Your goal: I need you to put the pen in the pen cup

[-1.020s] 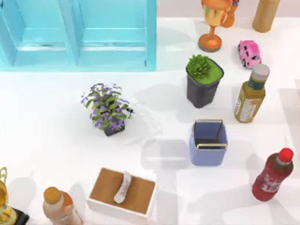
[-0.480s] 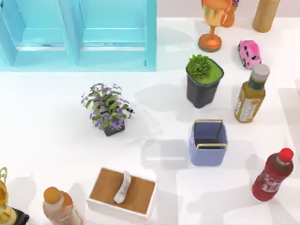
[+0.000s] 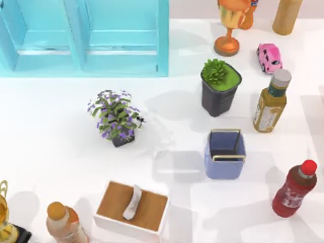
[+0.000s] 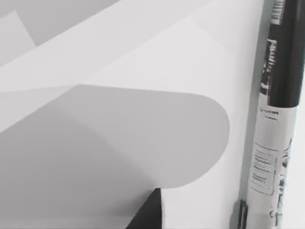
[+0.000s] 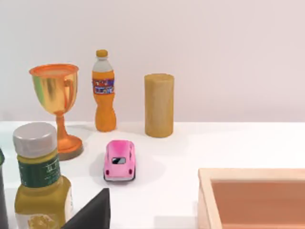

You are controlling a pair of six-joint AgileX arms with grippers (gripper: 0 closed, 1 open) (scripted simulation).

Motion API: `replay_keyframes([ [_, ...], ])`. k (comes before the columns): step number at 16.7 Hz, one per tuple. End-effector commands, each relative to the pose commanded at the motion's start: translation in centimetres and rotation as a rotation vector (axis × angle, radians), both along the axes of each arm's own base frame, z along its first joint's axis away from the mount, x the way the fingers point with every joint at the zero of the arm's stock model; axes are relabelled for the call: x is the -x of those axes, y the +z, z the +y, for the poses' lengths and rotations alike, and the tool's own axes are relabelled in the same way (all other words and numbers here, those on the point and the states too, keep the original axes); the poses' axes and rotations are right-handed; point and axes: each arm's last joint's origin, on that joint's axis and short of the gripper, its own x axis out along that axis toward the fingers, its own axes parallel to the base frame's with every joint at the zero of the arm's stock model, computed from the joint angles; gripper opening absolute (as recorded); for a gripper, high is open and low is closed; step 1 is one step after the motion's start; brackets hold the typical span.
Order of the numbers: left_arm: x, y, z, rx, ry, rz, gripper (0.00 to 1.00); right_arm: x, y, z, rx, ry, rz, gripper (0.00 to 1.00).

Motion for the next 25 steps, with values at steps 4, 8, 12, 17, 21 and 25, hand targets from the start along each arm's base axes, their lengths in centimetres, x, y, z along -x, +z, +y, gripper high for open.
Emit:
replay_keyframes([
  [4, 0.0, 0.0, 0.0, 0.000, 0.000, 0.000, 0.25, 0.0, 0.0, 0.0, 0.000, 0.000, 0.000, 1.00],
  [8, 0.0, 0.0, 0.0, 0.000, 0.000, 0.000, 0.00, 0.0, 0.0, 0.0, 0.000, 0.000, 0.000, 1.00],
  [12, 0.0, 0.0, 0.0, 0.000, 0.000, 0.000, 0.00, 0.0, 0.0, 0.0, 0.000, 0.000, 0.000, 1.00],
  [17, 1.2, 3.0, 1.4, -0.051, 0.028, -0.017, 0.00, 0.0, 0.0, 0.0, 0.000, 0.000, 0.000, 1.00],
  [21, 3.6, 5.8, 2.9, -0.066, 0.037, -0.029, 0.00, 0.0, 0.0, 0.0, 0.000, 0.000, 0.000, 1.00],
  [25, 8.7, 10.5, 3.5, -0.033, 0.037, 0.000, 0.00, 0.0, 0.0, 0.0, 0.000, 0.000, 0.000, 1.00],
])
